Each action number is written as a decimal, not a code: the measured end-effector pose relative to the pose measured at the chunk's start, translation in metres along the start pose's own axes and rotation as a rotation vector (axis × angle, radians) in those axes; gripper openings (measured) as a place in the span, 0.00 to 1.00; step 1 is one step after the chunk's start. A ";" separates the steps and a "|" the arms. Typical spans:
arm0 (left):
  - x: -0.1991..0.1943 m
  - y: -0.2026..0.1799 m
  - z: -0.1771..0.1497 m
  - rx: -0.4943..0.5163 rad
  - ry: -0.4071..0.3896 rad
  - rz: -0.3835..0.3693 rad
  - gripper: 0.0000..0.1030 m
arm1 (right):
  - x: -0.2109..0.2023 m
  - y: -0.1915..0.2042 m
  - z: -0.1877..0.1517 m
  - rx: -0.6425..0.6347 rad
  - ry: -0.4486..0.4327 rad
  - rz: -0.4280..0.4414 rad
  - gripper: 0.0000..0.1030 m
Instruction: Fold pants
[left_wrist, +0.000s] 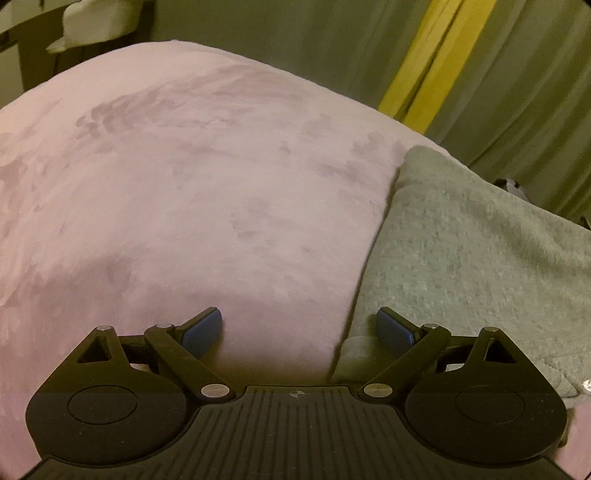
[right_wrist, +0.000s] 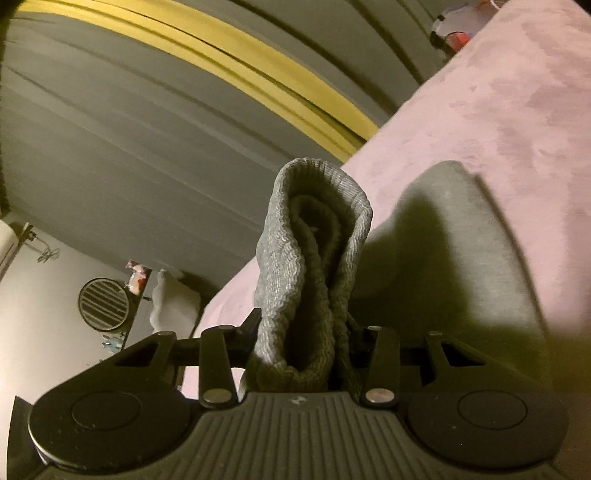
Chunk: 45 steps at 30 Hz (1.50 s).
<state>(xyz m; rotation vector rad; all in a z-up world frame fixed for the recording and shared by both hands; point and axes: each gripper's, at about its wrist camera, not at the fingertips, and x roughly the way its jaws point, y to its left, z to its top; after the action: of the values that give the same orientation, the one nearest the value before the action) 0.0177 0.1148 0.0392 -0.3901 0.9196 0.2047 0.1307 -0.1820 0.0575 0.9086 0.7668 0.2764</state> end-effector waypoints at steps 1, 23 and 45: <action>0.001 -0.001 0.001 0.008 0.006 -0.002 0.93 | 0.004 0.000 -0.003 -0.008 0.004 -0.009 0.41; 0.090 -0.066 0.062 0.285 0.245 -0.391 0.97 | 0.045 -0.089 0.015 -0.014 0.197 -0.072 0.96; 0.119 -0.100 0.061 0.389 0.142 -0.446 0.86 | 0.088 -0.064 0.023 -0.196 0.260 -0.105 0.79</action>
<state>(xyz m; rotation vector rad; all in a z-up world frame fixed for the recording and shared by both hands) 0.1665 0.0495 0.0008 -0.2400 0.9626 -0.4108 0.2031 -0.1879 -0.0267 0.6511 1.0060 0.3750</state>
